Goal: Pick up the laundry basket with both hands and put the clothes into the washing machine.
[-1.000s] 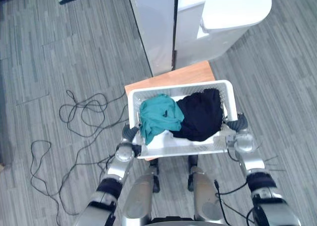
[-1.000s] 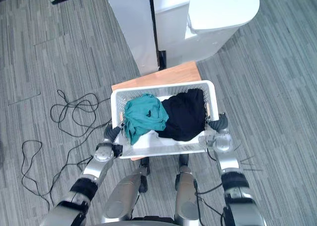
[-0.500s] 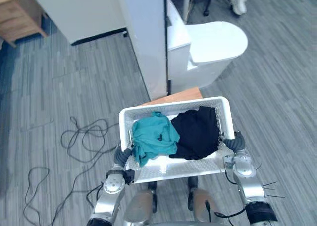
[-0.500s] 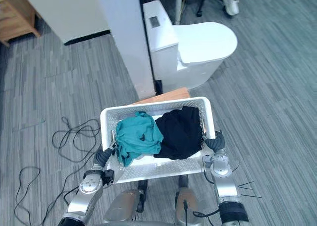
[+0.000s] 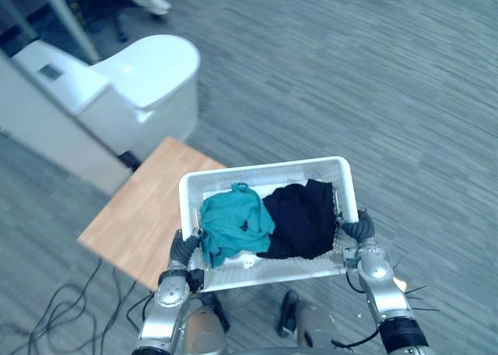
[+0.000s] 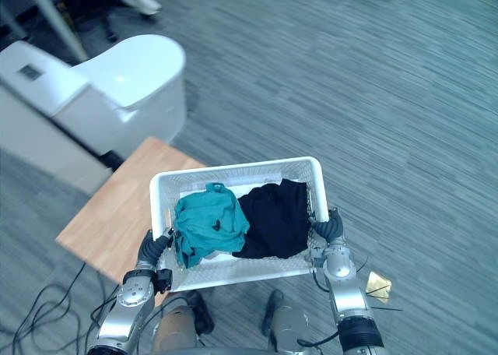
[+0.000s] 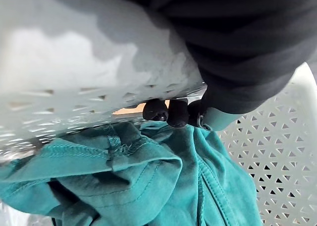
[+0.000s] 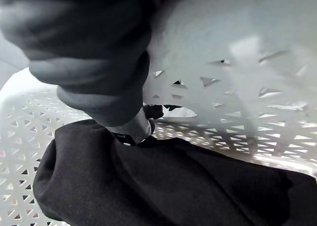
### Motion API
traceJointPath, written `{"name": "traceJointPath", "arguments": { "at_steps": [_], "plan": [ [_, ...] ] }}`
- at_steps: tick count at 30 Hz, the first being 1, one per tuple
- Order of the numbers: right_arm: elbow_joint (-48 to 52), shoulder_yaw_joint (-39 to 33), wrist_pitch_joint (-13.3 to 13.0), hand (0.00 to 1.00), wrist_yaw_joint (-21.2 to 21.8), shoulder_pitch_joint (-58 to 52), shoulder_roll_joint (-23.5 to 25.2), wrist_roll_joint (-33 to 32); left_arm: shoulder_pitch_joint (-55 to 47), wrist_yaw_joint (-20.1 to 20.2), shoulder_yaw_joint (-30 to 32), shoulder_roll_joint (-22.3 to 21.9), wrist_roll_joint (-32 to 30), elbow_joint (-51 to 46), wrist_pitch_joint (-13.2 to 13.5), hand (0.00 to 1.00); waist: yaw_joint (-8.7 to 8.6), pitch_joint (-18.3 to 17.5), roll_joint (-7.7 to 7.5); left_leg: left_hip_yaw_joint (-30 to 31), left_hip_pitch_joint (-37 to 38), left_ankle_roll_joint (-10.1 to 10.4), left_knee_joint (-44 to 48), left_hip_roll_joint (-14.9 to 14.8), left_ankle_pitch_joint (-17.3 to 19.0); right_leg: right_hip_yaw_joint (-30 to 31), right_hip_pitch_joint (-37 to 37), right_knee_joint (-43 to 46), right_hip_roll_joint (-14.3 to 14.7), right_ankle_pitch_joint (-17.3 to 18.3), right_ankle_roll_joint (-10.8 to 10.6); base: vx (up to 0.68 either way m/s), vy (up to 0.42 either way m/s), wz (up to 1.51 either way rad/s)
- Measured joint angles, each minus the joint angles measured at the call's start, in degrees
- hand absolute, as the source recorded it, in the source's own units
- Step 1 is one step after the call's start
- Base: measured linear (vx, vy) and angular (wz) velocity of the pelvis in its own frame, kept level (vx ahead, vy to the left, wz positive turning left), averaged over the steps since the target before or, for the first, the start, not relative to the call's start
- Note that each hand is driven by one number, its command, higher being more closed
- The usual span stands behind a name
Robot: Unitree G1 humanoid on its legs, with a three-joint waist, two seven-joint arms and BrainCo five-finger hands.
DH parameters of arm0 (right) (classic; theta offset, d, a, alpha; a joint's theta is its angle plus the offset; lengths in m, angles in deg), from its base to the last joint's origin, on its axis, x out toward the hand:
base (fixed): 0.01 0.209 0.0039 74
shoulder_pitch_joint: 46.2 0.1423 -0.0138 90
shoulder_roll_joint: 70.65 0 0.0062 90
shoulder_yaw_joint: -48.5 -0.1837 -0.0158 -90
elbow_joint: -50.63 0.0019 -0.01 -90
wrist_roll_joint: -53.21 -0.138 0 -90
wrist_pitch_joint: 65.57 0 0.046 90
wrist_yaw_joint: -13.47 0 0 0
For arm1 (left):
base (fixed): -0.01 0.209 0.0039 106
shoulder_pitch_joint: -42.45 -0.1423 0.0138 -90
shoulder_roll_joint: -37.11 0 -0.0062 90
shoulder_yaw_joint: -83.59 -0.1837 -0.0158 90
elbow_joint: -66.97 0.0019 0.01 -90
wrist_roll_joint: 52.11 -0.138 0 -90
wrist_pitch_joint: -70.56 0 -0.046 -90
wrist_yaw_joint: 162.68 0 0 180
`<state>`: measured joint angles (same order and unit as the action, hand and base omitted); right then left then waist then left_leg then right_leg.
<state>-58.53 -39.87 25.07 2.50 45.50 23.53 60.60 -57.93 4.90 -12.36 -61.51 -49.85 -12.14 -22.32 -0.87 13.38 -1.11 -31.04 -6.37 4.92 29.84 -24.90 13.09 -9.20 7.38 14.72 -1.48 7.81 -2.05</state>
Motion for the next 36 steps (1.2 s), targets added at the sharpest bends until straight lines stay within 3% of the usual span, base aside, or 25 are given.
{"name": "traceJointPath", "arguments": {
  "at_steps": [1,2,4,5,7,10,11,12,13,15,16,18,19,21,22,25,26,27,28,29,31,32,33,34,36],
  "plan": [
    [0.00,0.01,0.07,1.00,0.00,-0.34,-0.06,0.01,-0.43,0.02,-0.02,-0.34,0.00,-0.01,-0.25,1.00,0.02,-0.13,0.21,0.25,0.18,-2.12,2.80,-1.53,0.07,1.27,-0.62,0.00,1.29,0.17,0.49,0.19,-0.257,-1.33],
    [0.36,-0.03,0.46,1.00,-0.01,-1.02,-0.26,0.01,-1.09,0.11,-0.05,-0.91,0.00,-0.01,-0.58,1.00,0.04,-0.13,0.30,3.35,-0.72,-7.40,10.04,-3.74,-1.35,3.87,-2.43,-0.15,3.09,0.59,1.33,0.20,-0.169,-1.30],
    [1.38,-0.13,0.85,1.00,-0.06,-1.73,-1.64,0.01,-1.69,0.08,-0.11,-1.98,0.05,-0.11,-0.58,1.00,0.40,-0.19,0.58,12.65,-4.01,-4.64,18.40,-0.32,0.38,8.32,-4.60,-0.55,3.47,1.17,2.33,0.21,-0.039,-1.19],
    [2.73,-0.14,0.99,1.00,-0.06,-1.78,-2.33,0.04,-2.16,-0.05,-0.05,-2.99,0.33,-0.27,-0.49,1.00,0.71,-0.15,1.11,16.95,-6.19,-4.00,20.54,4.17,1.98,11.04,-5.65,-1.52,3.45,1.67,3.09,0.20,0.140,-1.13],
    [3.44,-0.16,1.00,1.00,-0.04,-2.13,-2.43,0.12,-2.67,-0.01,0.10,-3.85,0.64,-0.34,-0.37,1.00,2.16,-0.53,1.97,19.52,-9.32,-4.32,18.60,9.38,3.30,14.48,-6.80,-3.02,3.46,2.21,3.28,0.18,0.161,-0.96],
    [3.77,-0.10,1.05,1.00,0.05,-2.20,-2.25,0.52,-3.69,0.50,1.14,-4.12,0.66,-1.11,-0.28,1.00,3.26,-0.51,3.17,22.56,-15.42,-2.46,4.08,16.30,2.09,17.06,-8.23,-4.93,1.86,3.45,1.24,0.26,0.263,-0.56],
    [3.71,-0.23,1.11,1.00,0.02,-2.25,-1.90,0.52,-3.94,1.15,1.57,-4.36,0.63,-1.25,-0.32,1.00,3.97,-0.32,3.74,23.28,-16.27,-2.17,-0.39,18.08,-3.17,17.95,-8.94,-5.02,0.60,4.65,-0.64,0.37,0.297,-0.43],
    [3.69,-0.18,1.25,1.00,-0.12,-2.78,-1.04,0.54,-4.16,1.35,1.94,-4.06,0.51,-1.25,-0.41,1.00,4.82,-0.58,2.12,21.18,-14.07,-4.28,-3.36,20.86,-3.20,18.99,-9.40,-5.99,-1.67,5.58,-0.59,0.41,0.279,-0.25],
    [3.78,-0.14,1.24,1.00,-0.14,-2.75,-0.87,0.55,-4.17,1.30,2.12,-4.05,0.45,-1.46,-0.42,1.00,4.72,-0.75,1.91,20.70,-14.08,-4.42,-3.37,21.54,-2.84,18.90,-9.63,-6.30,-2.47,5.13,-0.26,0.46,0.246,-0.09],
    [3.70,0.15,1.40,1.00,0.00,-1.66,-0.58,1.20,-5.25,1.22,2.86,-4.15,0.43,-2.51,-0.46,1.00,5.75,-0.88,2.60,18.78,-15.05,-10.98,2.41,21.45,0.90,18.55,-10.90,-6.35,-3.82,4.59,-2.71,0.38,0.249,-0.20],
    [3.72,0.11,1.40,1.00,-0.03,-1.70,0.23,1.61,-5.25,1.18,3.38,-4.16,0.43,-2.44,-0.61,1.00,6.18,-1.05,2.26,18.03,-14.28,-11.50,3.34,22.07,3.18,18.48,-10.77,-3.85,-4.54,5.90,-4.87,0.37,0.302,-0.26],
    [3.70,-1.13,1.43,1.00,-0.02,-2.12,1.63,2.78,-5.26,1.17,3.22,-3.95,0.38,-2.18,-0.65,1.00,5.98,-1.08,2.02,16.67,-10.15,-11.68,2.39,24.49,6.92,19.05,-3.39,18.14,-5.54,8.97,-13.82,0.47,0.299,-0.07],
    [3.68,-1.24,1.51,1.00,-0.08,-3.57,2.58,2.96,-5.60,1.10,2.54,-3.15,-0.02,-2.15,-1.23,1.00,4.90,-1.01,1.83,16.74,-4.81,-11.96,0.62,26.85,8.46,18.13,3.01,37.85,-6.83,7.65,-13.10,0.54,0.245,0.00],
    [3.67,-1.38,1.56,1.00,-0.11,-5.20,2.91,2.94,-6.16,0.95,1.54,-2.20,-0.60,-2.15,-1.50,1.00,4.08,-1.18,2.10,16.32,1.63,-12.32,-3.61,28.37,8.68,12.98,7.33,46.06,-8.96,7.42,-8.53,0.47,0.171,-0.09],
    [3.71,-1.39,1.57,1.00,-0.11,-5.49,3.48,2.90,-6.10,0.86,1.20,-1.68,-0.64,-2.17,-1.53,1.00,2.86,-1.27,2.35,16.76,5.98,-12.41,-8.06,29.10,8.65,7.50,10.66,45.71,-9.92,8.24,-5.18,0.38,0.117,-0.08],
    [4.12,-2.19,1.56,1.00,-0.13,-5.75,3.55,2.78,-4.51,0.82,-0.36,0.01,-0.64,-1.81,-1.50,1.00,1.37,-1.29,2.46,17.64,12.02,-12.41,-14.36,29.18,8.57,-0.37,16.84,35.55,-9.10,9.74,-2.45,0.46,0.097,0.03],
    [4.32,-3.63,1.56,1.00,-0.14,-5.80,3.38,2.67,-2.53,0.93,-1.41,0.17,-0.69,-0.96,-1.52,1.00,1.05,-1.09,3.25,18.63,14.84,-12.18,-17.49,28.82,8.50,-2.39,19.37,23.81,-7.37,7.07,-1.42,0.69,0.048,0.37],
    [4.40,-4.90,1.60,1.00,-0.31,-5.82,3.52,2.18,-0.75,0.93,-2.35,0.12,-0.87,0.08,-1.53,1.00,-0.33,-0.97,3.42,19.96,17.43,-11.58,-20.41,28.56,8.34,-3.68,19.79,6.82,-5.90,-0.09,-2.66,0.72,0.027,0.53],
    [4.48,-5.34,1.61,1.00,-0.48,-5.84,3.56,2.17,-0.03,0.96,-2.59,0.18,-1.26,0.54,-1.52,1.00,-0.93,-0.82,3.04,20.74,19.12,-11.46,-21.64,28.92,8.39,-4.56,20.11,0.22,-5.69,-3.07,-2.82,0.78,-0.010,0.63],
    [4.58,-6.18,1.61,1.00,-0.61,-6.04,3.50,2.17,1.07,0.98,-2.98,-0.01,-1.99,1.30,-1.55,1.00,-1.93,-0.56,2.64,22.11,22.58,-9.33,-22.77,29.10,9.59,-5.09,21.76,-5.25,-5.40,-7.53,-1.58,0.73,-0.057,0.57],
    [4.91,-6.41,1.62,1.00,-1.28,-7.16,3.50,2.18,1.39,1.02,-3.33,-0.34,-3.02,1.62,-1.54,1.00,-3.20,-0.75,2.41,24.24,27.81,-6.77,-22.75,28.68,10.97,-5.86,22.22,-8.02,-4.49,-10.60,1.83,0.81,-0.103,0.50],
    [5.12,-6.49,1.63,1.00,-1.36,-7.59,2.94,2.18,1.53,1.02,-3.35,-1.40,-3.14,2.22,-1.55,1.00,-3.53,-1.18,4.40,25.43,29.72,-4.73,-19.75,26.49,12.08,-4.70,23.17,-2.49,-3.47,-19.11,5.89,0.90,-0.149,0.19],
    [5.16,-7.15,1.73,1.00,-1.28,-7.62,2.09,2.17,1.81,1.04,-3.17,-2.70,-3.53,2.71,-1.61,1.00,-3.23,-1.87,7.39,24.98,27.09,-3.83,-9.82,23.22,11.60,-6.63,25.30,7.02,-2.88,-17.05,6.73,0.93,-0.163,0.07],
    [5.27,-7.52,1.74,1.00,-1.27,-7.49,2.01,2.17,2.06,1.02,-3.19,-3.00,-3.64,2.75,-1.63,1.00,-3.19,-1.72,8.66,24.34,24.36,-1.39,-2.25,21.02,9.58,-7.29,24.99,10.14,-1.98,-13.71,7.22,0.89,-0.185,-0.17],
    [9.64,-6.13,2.23,1.00,-1.29,-9.27,2.05,2.20,0.69,0.99,-1.94,-3.97,-3.92,2.37,-1.66,1.00,-1.26,-1.30,9.67,21.29,13.73,-2.10,26.12,14.54,-14.67,-5.98,17.61,13.26,1.67,-4.75,6.48,0.93,-0.183,-0.43]
  ]
}}
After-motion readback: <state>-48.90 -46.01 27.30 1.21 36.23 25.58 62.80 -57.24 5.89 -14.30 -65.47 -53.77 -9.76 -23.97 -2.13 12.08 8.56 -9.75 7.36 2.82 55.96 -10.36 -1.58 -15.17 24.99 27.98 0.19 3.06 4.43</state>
